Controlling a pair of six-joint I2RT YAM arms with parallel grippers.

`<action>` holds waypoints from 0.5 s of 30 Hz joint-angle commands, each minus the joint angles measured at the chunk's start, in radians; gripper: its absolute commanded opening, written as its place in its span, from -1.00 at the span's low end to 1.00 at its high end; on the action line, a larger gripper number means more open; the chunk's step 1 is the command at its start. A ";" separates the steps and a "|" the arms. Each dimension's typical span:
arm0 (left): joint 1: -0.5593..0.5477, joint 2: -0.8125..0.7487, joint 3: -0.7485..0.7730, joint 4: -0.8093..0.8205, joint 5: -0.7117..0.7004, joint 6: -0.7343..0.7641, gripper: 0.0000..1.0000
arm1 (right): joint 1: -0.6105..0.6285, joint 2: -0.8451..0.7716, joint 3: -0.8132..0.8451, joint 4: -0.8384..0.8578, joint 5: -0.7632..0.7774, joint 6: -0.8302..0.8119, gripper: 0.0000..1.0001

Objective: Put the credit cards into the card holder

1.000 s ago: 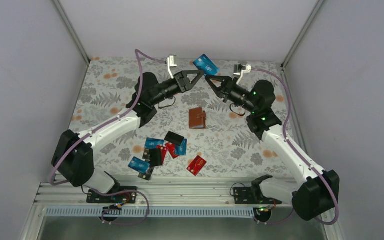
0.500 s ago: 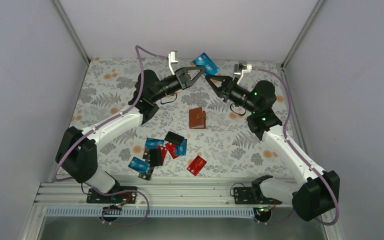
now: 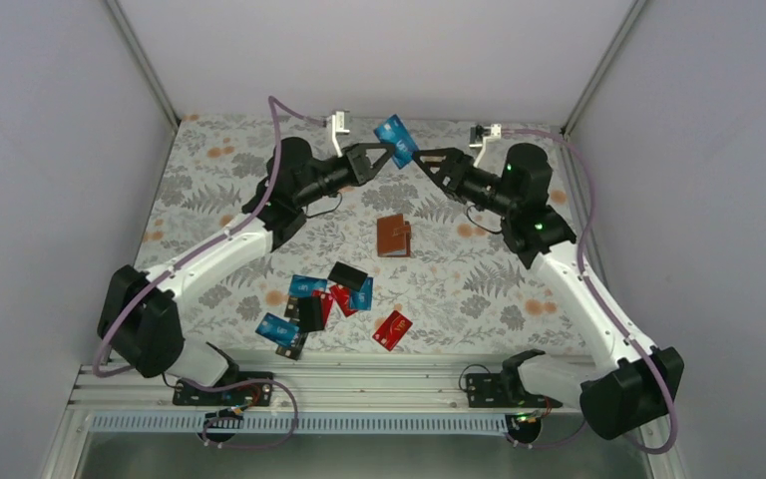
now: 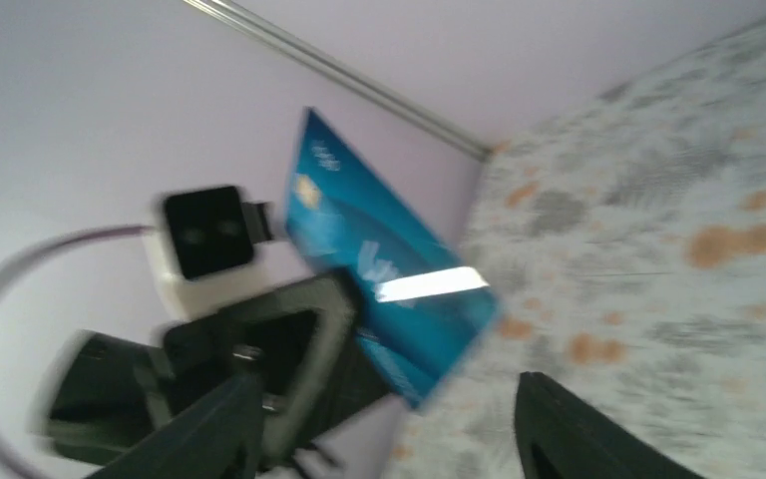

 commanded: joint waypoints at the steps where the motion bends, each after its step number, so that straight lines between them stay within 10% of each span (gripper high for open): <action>1: 0.022 -0.084 -0.024 -0.359 -0.175 0.242 -0.95 | -0.049 0.057 -0.025 -0.314 0.061 -0.284 0.43; 15: 0.042 0.117 0.004 -0.784 -0.417 0.451 -0.95 | -0.056 0.352 -0.195 -0.223 -0.081 -0.418 0.61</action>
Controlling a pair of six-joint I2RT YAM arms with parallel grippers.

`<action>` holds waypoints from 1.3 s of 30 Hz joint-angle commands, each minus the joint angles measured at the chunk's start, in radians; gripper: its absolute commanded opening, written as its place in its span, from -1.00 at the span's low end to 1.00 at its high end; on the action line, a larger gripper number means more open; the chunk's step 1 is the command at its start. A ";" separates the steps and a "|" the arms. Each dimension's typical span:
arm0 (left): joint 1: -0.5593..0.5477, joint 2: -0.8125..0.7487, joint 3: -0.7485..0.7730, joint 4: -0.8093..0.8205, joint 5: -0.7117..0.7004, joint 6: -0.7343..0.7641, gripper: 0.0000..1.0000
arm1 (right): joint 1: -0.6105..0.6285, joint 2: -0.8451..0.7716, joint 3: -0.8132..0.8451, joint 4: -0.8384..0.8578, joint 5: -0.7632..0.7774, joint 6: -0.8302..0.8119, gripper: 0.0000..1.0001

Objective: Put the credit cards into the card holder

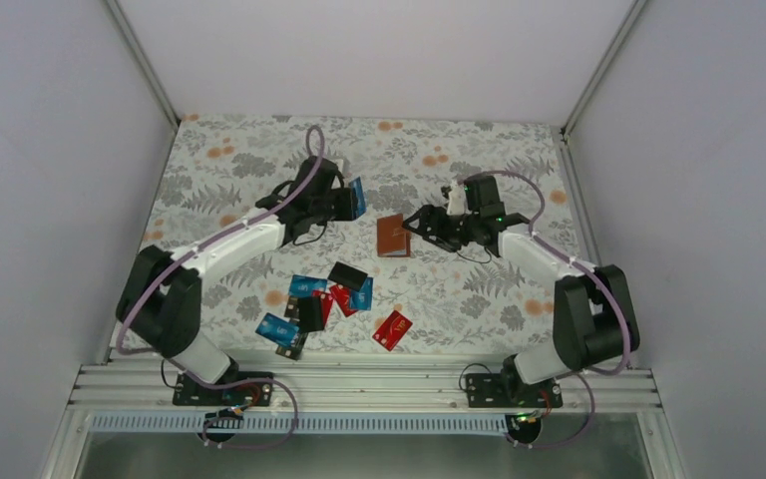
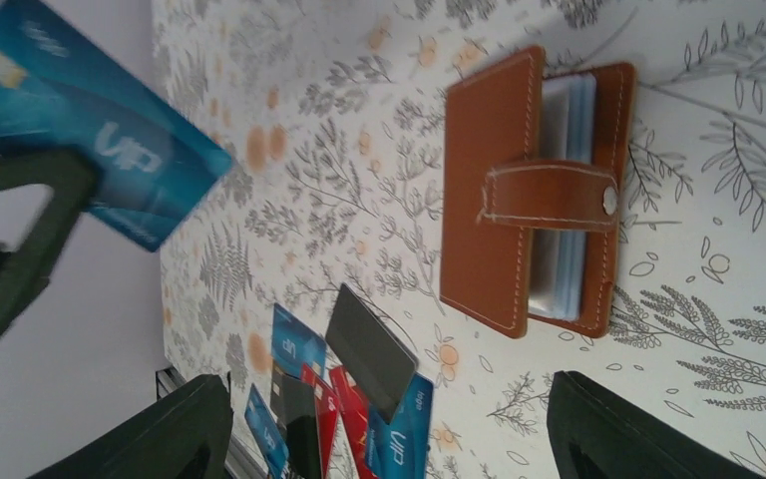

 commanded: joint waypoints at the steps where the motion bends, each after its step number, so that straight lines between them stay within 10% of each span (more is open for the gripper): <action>1: 0.007 0.082 0.032 -0.105 -0.037 0.071 -0.95 | 0.015 0.063 -0.016 0.050 -0.053 -0.047 0.61; 39: -0.043 0.472 0.211 -0.091 0.209 0.072 -0.95 | 0.069 0.351 0.144 0.090 -0.059 -0.081 0.55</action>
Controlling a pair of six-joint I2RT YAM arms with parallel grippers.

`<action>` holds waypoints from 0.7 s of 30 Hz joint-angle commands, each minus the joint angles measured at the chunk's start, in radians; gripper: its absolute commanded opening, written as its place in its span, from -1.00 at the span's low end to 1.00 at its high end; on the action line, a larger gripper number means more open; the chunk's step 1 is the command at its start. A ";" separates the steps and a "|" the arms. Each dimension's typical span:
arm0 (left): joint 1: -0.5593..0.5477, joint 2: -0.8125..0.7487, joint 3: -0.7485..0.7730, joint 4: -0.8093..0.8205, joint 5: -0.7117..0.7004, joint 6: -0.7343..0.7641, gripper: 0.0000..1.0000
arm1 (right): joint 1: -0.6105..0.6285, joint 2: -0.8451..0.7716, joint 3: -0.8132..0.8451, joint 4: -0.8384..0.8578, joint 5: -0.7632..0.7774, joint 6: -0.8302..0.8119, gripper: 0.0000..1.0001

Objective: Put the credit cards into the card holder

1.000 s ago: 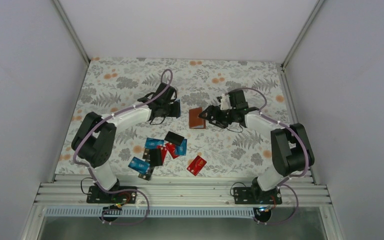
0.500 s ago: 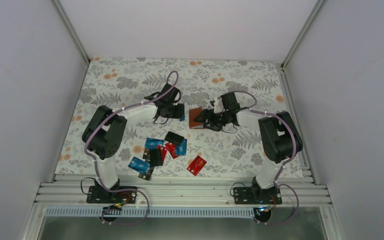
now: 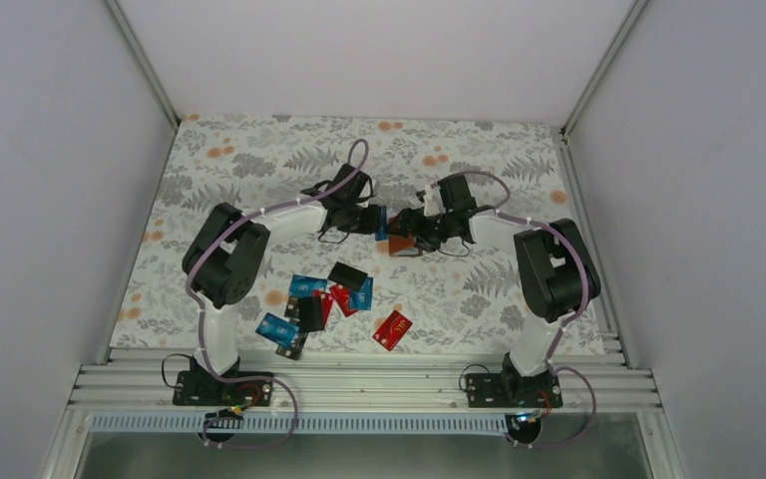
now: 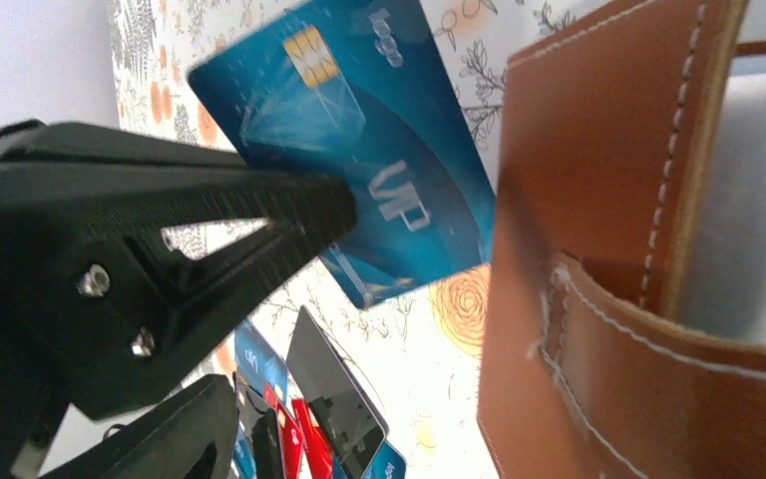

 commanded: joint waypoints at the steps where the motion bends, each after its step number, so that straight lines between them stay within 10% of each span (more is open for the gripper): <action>1: -0.030 0.042 0.021 -0.014 0.055 -0.024 -0.95 | 0.008 0.004 0.048 -0.046 0.039 -0.052 0.55; 21: -0.061 0.087 -0.035 0.108 0.202 -0.085 -0.95 | 0.071 0.058 0.131 -0.160 0.160 -0.083 0.54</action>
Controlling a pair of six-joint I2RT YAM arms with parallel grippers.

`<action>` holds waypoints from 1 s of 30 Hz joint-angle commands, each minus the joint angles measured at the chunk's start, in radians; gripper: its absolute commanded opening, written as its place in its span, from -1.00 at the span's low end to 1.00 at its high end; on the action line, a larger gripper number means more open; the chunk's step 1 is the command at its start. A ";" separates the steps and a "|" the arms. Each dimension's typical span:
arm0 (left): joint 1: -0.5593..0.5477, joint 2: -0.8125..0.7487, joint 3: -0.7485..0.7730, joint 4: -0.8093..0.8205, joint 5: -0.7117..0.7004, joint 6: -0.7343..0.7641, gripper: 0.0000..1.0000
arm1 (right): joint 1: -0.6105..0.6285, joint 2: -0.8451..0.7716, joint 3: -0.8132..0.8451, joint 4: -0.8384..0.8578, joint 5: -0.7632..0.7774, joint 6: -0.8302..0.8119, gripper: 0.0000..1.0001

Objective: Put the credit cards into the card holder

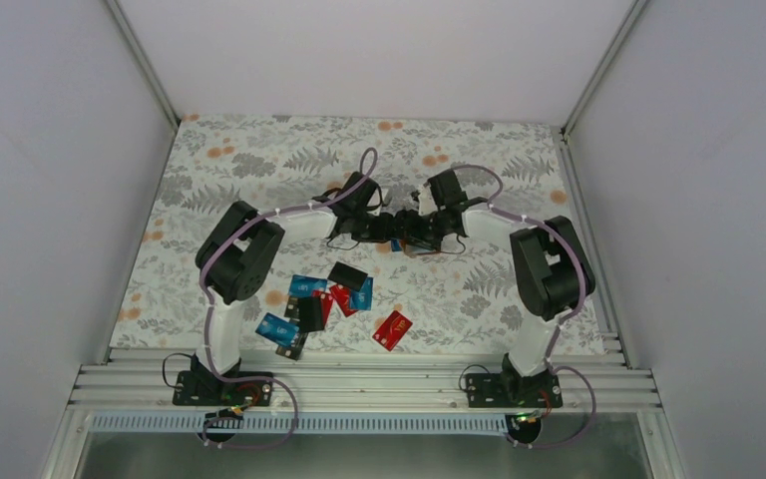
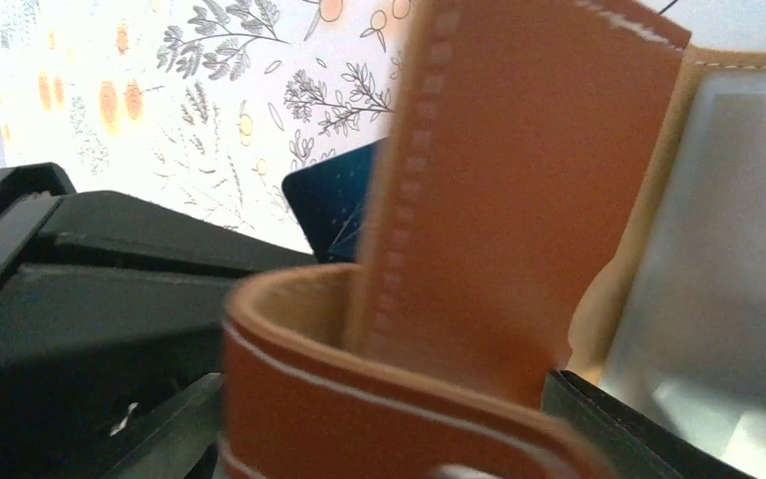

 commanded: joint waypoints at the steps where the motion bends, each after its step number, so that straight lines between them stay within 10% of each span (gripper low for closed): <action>1: -0.016 0.004 -0.062 0.027 0.043 -0.014 -0.95 | 0.032 0.053 0.043 0.015 0.002 0.001 0.54; 10: -0.014 -0.091 -0.244 0.060 0.046 -0.036 -0.95 | 0.045 0.159 0.098 0.001 0.006 -0.016 0.51; 22: 0.010 -0.466 -0.297 -0.258 -0.304 0.041 -0.95 | 0.067 0.207 0.110 -0.033 0.036 -0.027 0.52; 30: 0.010 -0.505 -0.290 -0.220 -0.214 0.050 -0.95 | 0.084 0.213 0.139 -0.043 0.034 -0.026 0.52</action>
